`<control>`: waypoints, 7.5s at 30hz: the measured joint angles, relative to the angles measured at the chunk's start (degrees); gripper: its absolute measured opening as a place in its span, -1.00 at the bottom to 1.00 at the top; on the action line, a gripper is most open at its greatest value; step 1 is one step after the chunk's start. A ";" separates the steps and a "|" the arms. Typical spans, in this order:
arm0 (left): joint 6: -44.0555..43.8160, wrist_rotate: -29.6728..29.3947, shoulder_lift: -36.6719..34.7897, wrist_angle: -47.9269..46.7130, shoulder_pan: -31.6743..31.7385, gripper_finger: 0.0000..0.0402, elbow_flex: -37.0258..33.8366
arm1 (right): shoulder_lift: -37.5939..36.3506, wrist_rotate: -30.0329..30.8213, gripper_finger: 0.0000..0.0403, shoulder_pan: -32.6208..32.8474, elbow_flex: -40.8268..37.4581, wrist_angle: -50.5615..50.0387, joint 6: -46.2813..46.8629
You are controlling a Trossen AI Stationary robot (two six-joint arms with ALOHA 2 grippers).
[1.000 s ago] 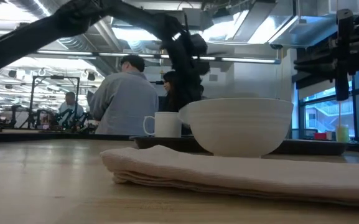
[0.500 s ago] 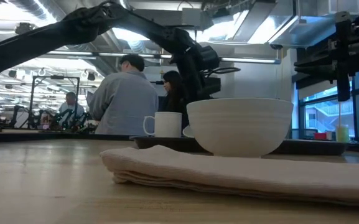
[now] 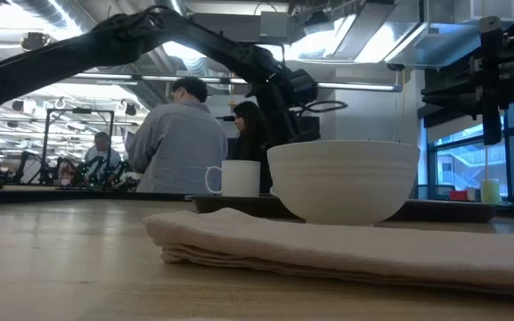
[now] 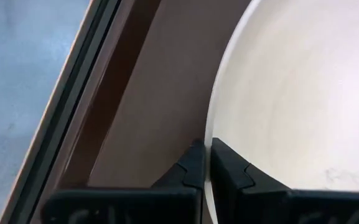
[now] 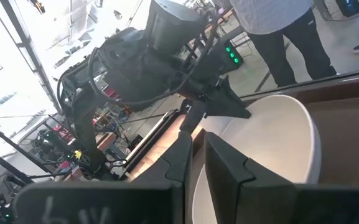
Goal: Set up tray
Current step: Put the gray plate to the bottom right of the white mug on the black serving tray, then put the white bowl on the gray plate on the black serving tray
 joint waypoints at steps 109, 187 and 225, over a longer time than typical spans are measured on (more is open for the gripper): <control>-24.64 4.34 -88.93 71.23 -3.65 -0.98 -93.39 | 75.76 -42.58 -0.99 -51.14 39.67 -31.68 -1.13; -20.79 4.47 -88.86 63.88 -3.58 -0.66 -93.39 | 80.61 -59.15 0.07 -23.68 64.92 -49.97 -5.05; -21.22 4.49 -88.86 61.26 -3.58 -0.66 -93.39 | 98.86 -60.36 -0.95 -16.75 66.23 -49.47 2.63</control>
